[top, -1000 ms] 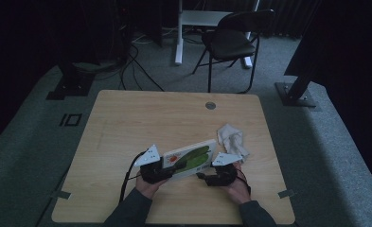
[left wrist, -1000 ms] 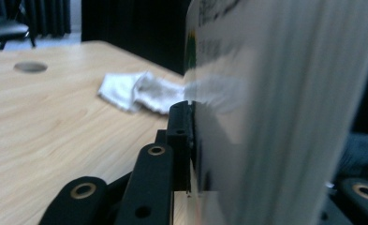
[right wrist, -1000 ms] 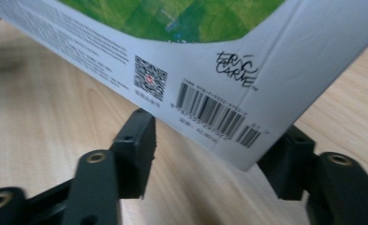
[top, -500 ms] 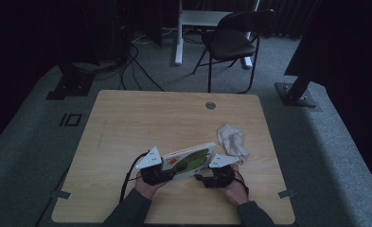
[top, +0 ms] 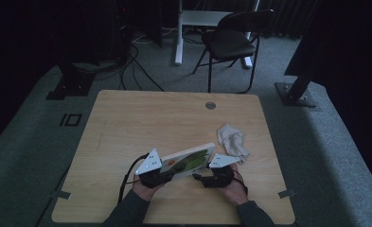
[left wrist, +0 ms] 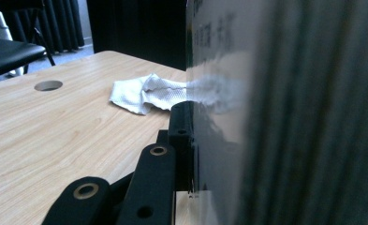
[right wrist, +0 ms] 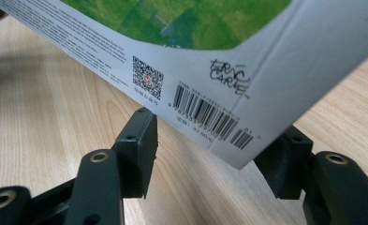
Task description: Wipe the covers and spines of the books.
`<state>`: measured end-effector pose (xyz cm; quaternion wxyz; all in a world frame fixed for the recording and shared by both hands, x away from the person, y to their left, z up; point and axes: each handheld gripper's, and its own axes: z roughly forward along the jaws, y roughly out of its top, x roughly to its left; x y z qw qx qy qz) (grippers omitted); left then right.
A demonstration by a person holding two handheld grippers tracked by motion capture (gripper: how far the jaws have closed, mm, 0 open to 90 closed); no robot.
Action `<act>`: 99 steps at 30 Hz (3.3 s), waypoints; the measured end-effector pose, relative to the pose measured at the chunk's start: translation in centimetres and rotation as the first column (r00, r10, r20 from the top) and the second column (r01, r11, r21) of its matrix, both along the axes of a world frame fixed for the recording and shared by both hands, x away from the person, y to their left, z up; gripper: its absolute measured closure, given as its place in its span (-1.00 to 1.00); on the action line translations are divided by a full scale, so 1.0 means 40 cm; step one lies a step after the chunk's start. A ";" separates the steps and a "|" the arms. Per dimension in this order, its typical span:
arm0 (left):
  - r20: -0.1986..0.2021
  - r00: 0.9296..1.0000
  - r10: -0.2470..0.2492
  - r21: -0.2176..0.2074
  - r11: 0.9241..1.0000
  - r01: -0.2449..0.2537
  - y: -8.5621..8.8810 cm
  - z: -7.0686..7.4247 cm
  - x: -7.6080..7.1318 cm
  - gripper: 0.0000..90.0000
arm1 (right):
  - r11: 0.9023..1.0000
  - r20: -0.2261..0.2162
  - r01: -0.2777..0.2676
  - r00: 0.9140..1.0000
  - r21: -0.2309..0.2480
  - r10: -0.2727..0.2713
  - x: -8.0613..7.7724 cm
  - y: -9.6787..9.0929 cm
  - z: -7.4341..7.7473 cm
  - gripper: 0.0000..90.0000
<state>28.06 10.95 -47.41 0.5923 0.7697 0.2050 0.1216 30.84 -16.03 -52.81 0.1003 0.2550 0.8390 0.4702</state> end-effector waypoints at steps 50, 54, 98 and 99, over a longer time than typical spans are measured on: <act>0.030 0.989 0.148 0.107 0.983 -0.150 0.063 -0.017 0.016 0.74 | 0.812 0.076 0.577 0.817 -0.086 -0.572 0.207 -0.225 0.020 -0.09; 0.030 0.989 0.144 0.106 0.984 -0.147 0.062 -0.016 0.015 0.74 | 0.804 0.061 0.586 0.811 -0.106 -0.582 0.221 -0.227 0.005 -0.10; 0.051 0.985 0.166 0.106 0.980 -0.171 0.075 -0.010 0.011 0.74 | 0.806 0.000 0.565 0.819 -0.177 -0.574 0.207 -0.231 -0.033 0.80; 0.052 0.985 0.167 0.106 0.979 -0.172 0.075 -0.010 0.011 0.74 | 0.810 -0.002 0.563 0.821 -0.166 -0.571 0.206 -0.233 -0.031 0.80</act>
